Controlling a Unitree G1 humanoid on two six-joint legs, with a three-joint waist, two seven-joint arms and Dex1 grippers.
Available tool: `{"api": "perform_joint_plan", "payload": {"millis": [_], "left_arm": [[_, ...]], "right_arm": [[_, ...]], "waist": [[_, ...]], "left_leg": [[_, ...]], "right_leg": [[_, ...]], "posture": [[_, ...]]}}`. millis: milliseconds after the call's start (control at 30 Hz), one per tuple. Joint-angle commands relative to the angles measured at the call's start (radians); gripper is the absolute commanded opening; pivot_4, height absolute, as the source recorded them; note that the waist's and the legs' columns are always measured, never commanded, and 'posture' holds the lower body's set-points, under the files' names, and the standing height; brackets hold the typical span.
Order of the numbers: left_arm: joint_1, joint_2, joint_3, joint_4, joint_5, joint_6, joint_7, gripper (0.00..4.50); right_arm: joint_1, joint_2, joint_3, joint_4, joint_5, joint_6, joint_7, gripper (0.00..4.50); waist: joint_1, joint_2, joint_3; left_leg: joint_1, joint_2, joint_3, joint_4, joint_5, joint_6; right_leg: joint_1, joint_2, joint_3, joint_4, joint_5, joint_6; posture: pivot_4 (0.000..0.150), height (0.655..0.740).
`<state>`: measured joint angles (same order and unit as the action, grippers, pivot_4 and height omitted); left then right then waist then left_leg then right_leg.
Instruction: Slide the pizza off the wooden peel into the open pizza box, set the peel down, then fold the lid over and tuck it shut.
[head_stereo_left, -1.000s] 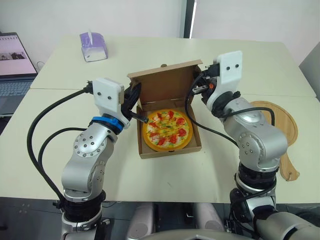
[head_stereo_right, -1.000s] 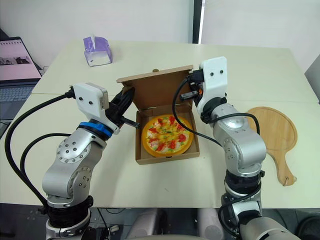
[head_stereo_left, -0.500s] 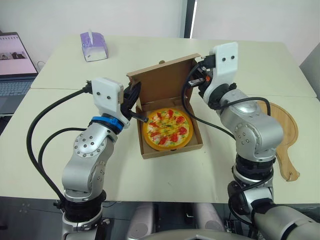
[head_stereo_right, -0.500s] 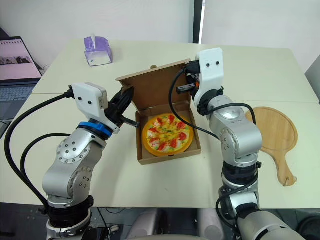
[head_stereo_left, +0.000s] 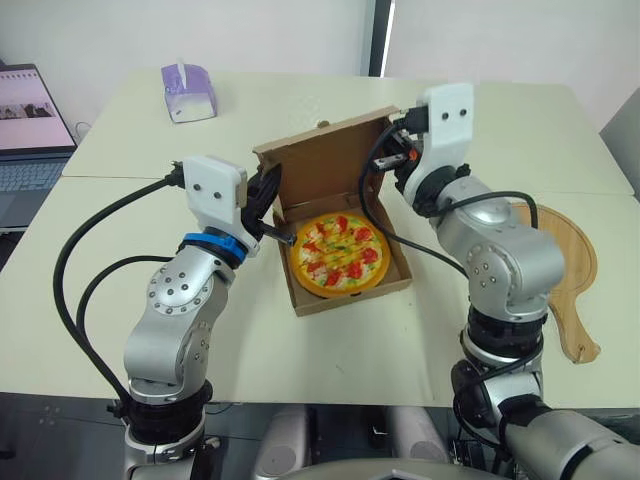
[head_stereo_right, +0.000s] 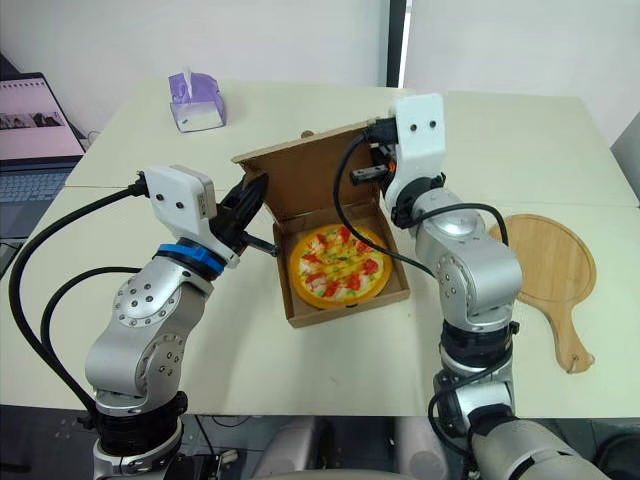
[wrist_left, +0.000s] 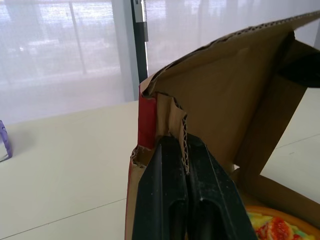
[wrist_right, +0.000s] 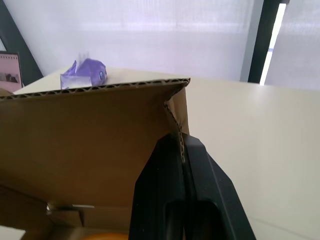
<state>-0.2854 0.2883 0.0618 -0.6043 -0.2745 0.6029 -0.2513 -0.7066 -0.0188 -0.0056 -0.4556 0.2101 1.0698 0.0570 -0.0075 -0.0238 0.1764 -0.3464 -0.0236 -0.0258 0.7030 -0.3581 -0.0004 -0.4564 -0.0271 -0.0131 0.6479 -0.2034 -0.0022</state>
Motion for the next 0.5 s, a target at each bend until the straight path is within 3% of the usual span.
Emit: {"api": "perform_joint_plan", "payload": {"millis": [33, 500], "left_arm": [[-0.004, -0.003, -0.028, -0.031, -0.018, -0.018, -0.021, 0.0], [0.031, 0.03, -0.016, -0.056, -0.026, -0.024, -0.057, 0.0]], "right_arm": [[0.03, 0.017, 0.053, -0.071, 0.027, -0.004, 0.018, 0.03], [0.205, -0.031, 0.059, -0.208, 0.072, -0.02, 0.082, 0.03]], "waist": [[0.0, 0.0, 0.0], [0.0, 0.0, 0.0]], "left_leg": [[0.0, 0.0, 0.0, 0.0, 0.0, 0.0], [0.001, 0.0, 0.0, 0.0, 0.0, 0.0]], "right_leg": [[0.0, 0.0, 0.0, 0.0, 0.0, 0.0], [0.001, 0.0, 0.0, 0.0, 0.0, 0.0]], "posture": [[0.15, 0.74], [0.15, 0.74]]}}
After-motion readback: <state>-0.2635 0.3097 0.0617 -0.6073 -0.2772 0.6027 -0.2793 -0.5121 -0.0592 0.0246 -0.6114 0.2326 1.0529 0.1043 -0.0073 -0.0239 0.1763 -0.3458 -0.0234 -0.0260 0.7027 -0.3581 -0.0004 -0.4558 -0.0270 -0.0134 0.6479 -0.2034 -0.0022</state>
